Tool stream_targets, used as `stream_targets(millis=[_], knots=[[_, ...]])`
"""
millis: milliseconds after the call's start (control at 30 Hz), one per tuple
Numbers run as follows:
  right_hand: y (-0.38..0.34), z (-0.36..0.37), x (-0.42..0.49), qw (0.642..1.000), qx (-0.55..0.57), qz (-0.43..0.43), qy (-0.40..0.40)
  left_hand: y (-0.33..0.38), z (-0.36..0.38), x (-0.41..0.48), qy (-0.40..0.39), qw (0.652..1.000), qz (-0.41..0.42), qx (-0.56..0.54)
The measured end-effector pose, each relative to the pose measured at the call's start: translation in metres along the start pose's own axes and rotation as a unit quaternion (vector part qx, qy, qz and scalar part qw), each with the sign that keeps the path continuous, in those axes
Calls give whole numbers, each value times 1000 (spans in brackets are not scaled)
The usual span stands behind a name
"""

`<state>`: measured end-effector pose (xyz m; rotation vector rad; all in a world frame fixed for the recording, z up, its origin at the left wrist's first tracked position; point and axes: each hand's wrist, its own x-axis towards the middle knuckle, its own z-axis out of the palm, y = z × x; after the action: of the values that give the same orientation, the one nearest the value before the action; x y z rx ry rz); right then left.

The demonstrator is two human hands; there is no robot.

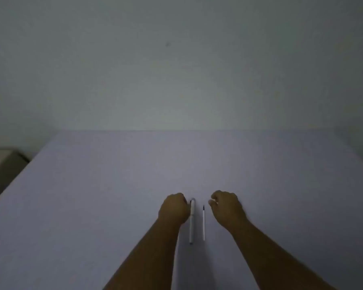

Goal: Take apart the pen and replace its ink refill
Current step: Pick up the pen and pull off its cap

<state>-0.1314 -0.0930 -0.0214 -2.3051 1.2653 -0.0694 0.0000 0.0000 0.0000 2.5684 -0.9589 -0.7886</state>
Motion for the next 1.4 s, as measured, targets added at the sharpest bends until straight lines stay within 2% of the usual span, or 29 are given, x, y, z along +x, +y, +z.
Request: stream_targets(millis=[100,200,333,433,567,633,733,800,867,900,967,1033,1067,1400], knots=[[8,15,1,1000,13,16,3,-12,25,-3,-33,997,-56,-46],[10,26,-2,999,24,28,-11,-19,45,-6,-33,993,-90,-72],[9,30,-1,999,27,23,-28,-19,50,-5,-11,991,-95,-92],[0,32,-2,994,104,24,-16,-19,46,-6,3,989,-83,-120],[-19,28,-2,962,247,117,-27,-21,41,-14,11,970,-30,-240],[-25,23,0,940,304,149,-47,-19,41,-20,-8,966,1,-257],[-30,17,3,927,333,159,-57,-17,37,-24,-51,966,25,-253],[-31,12,7,910,370,185,-26,-17,33,-22,-92,960,25,-262],[-26,3,16,876,429,219,23,-20,31,-22,-123,961,25,-248],[-20,-2,19,873,434,220,33,-22,31,-23,-127,960,21,-250],[-5,-7,24,917,356,181,1,-27,34,-23,-115,948,1,-296],[7,-4,20,965,215,141,-54,-29,35,-24,-98,937,-20,-335],[11,1,16,976,162,128,-63,-29,36,-24,-92,936,-23,-339],[17,28,2,989,99,99,-52,-15,35,-24,-60,944,-17,-324]])
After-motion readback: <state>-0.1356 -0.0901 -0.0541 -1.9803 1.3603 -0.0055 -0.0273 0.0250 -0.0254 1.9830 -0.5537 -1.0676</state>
